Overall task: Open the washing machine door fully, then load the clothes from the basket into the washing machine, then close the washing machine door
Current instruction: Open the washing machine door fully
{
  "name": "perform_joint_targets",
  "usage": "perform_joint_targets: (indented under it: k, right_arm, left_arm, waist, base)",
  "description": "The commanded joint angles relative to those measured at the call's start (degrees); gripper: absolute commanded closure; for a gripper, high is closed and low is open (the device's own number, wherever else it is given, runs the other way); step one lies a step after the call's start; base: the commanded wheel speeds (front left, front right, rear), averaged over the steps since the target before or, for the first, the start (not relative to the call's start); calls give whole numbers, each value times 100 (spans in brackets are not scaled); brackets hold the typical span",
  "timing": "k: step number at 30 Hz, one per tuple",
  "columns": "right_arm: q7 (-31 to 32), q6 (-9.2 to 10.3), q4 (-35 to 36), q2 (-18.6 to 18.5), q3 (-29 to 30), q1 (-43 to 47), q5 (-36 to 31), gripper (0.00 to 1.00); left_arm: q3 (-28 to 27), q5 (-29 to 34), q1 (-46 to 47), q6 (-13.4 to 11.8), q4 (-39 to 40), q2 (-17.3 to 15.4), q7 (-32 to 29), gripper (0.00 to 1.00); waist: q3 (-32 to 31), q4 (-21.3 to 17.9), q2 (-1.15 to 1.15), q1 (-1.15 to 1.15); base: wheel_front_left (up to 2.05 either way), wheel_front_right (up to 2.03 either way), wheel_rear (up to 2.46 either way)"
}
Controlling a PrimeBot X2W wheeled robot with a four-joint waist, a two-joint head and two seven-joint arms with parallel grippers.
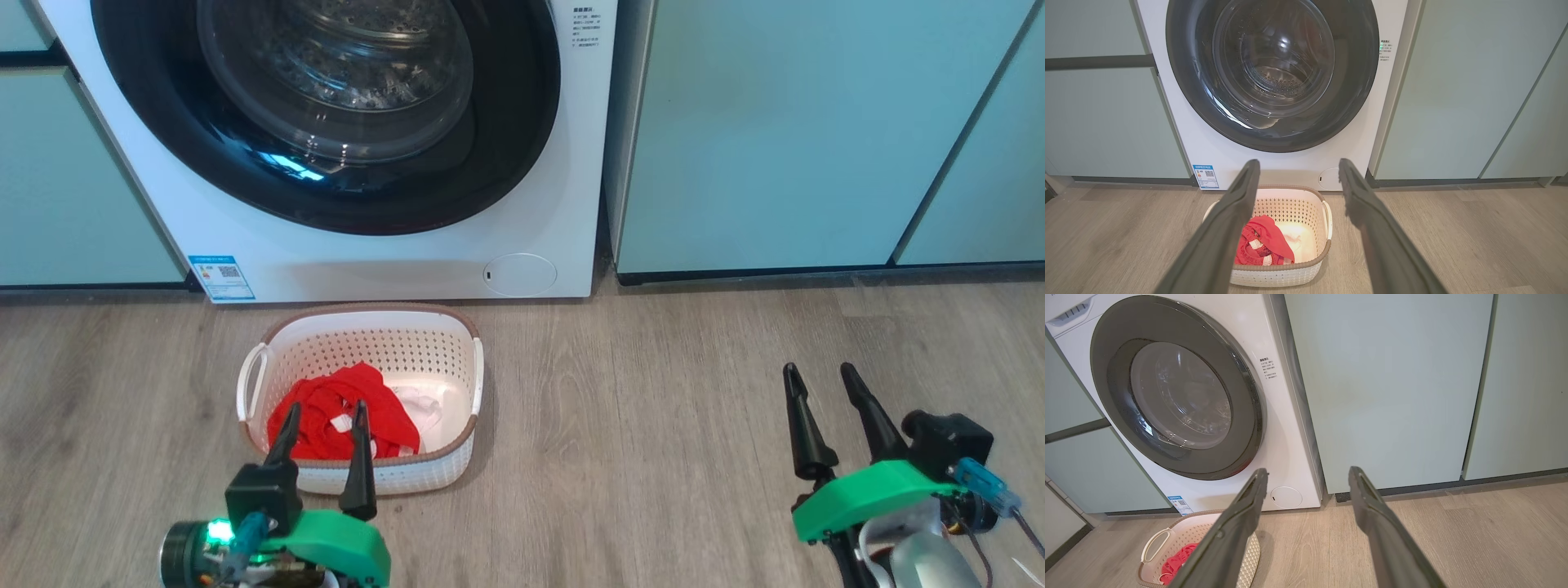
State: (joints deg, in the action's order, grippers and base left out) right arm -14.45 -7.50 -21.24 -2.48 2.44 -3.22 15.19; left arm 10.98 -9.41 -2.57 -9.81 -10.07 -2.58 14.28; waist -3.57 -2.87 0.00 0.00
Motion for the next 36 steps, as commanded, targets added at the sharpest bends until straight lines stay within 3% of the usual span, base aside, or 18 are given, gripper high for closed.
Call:
perform_joint_targets:
  k: [1, 9, 10, 11, 12, 24, 31, 36]
  right_arm:
    - [-55, 1, 200, -40, -128, -305, 8, 0]
    - [-55, 1, 215, -40, -111, -308, -8, 0]
    - [-55, 1, 220, -40, -125, -306, 18, 13]
    - [-55, 1, 244, -40, -146, -309, 72, 84]
    - [-55, 1, 269, -40, -165, -310, 123, 100]
    - [-55, 1, 546, -40, -218, -719, 441, 100]
    - [-31, 1, 332, -40, -202, -1864, 879, 100]
    - [545, 1, 165, -79, -33, -3254, 1641, 100]
  left_arm:
    - [-187, 61, 228, -38, 210, -30, 72, 0]
    - [-164, 96, 223, -96, 219, -30, 72, 0]
    - [-160, 97, 222, -103, 223, -30, 72, 0]
    - [-154, 98, 224, -109, 228, -30, 72, 0]
    - [-148, 99, 228, -114, 234, -30, 72, 0]
    - [-8, 132, 409, -152, 373, -30, 72, 0]
    - [169, 156, 807, -152, 527, -30, 72, 0]
    - [363, 140, 1306, -174, 687, -30, 72, 0]
  waist:
    - [0, 2, 0, 0]
    - [26, 3, 0, 0]
    - [37, 5, 0, 0]
    - [53, 8, 0, 0]
    - [73, 12, 0, 0]
    - [653, 237, 0, 0]
    - [1449, 458, 0, 0]
    - [2233, 696, 0, 0]
  base:
    - [0, 0, 0]
    - [0, 0, 0]
    - [0, 0, 0]
    - [0, 0, 0]
    - [0, 0, 0]
    - [0, 0, 0]
    - [0, 0, 0]
    - [0, 0, 0]
